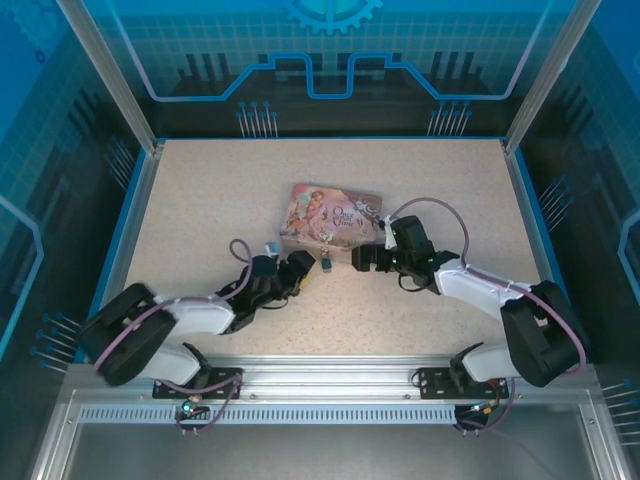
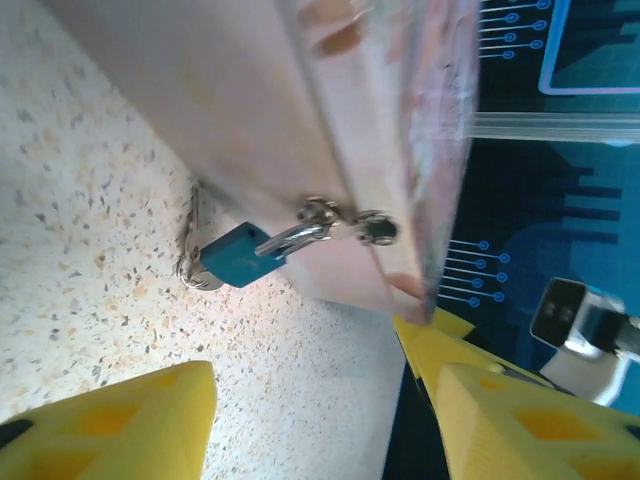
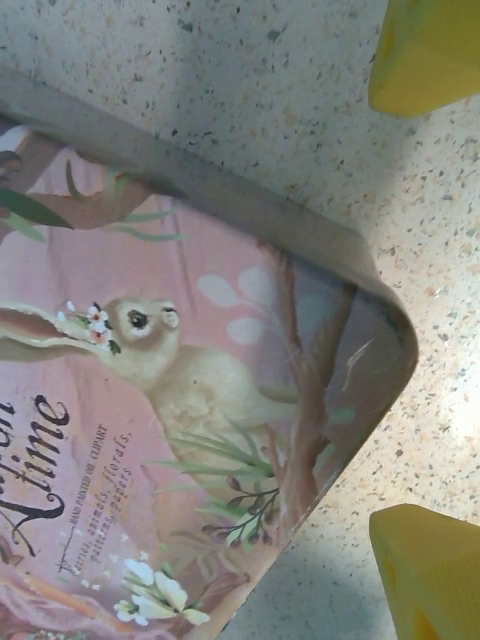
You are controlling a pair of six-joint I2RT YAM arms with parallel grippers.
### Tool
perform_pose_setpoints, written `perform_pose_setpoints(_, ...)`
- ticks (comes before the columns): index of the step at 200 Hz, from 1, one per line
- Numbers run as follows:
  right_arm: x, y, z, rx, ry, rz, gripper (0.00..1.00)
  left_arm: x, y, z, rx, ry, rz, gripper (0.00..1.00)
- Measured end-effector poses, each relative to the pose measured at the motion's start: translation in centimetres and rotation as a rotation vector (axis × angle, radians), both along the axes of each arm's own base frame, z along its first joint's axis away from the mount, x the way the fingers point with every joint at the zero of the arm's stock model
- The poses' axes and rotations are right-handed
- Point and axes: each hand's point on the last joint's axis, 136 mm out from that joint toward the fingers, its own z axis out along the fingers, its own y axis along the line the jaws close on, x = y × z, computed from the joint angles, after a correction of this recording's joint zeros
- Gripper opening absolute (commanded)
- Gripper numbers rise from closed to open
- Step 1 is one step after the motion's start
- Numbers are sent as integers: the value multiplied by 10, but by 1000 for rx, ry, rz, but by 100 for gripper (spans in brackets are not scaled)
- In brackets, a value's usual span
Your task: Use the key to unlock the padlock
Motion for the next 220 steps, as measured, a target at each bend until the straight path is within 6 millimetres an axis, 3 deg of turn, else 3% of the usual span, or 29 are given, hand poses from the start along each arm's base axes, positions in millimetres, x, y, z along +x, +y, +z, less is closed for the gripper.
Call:
perform_pose_setpoints(18,5,-1,2,24,9,-14,100,10,26,30,77,-58,43,77)
perform_pose_setpoints(50,16,-2,8,59,18,-35,100,46,97,91,226,-179,173,80)
perform_pose_setpoints(66,21,1,9,70,26,-37,100,60,123,100,292,-189,203,82)
perform_pose_setpoints(80,27,3,9,74,31,-39,100,73,133,95,340,-166,183,82)
perform_pose_setpoints(133,43,7,15,85,49,-58,100,122,105,38,388,-39,-34,86)
perform_pose_setpoints(172,52,6,12,74,81,-72,100,151,85,8,397,-4,-156,77)
perform_pose_setpoints(196,61,12,13,84,92,-56,100,156,69,-2,354,10,-231,67)
perform_pose_setpoints(220,70,16,13,94,97,-33,100,148,51,-9,326,22,-298,66)
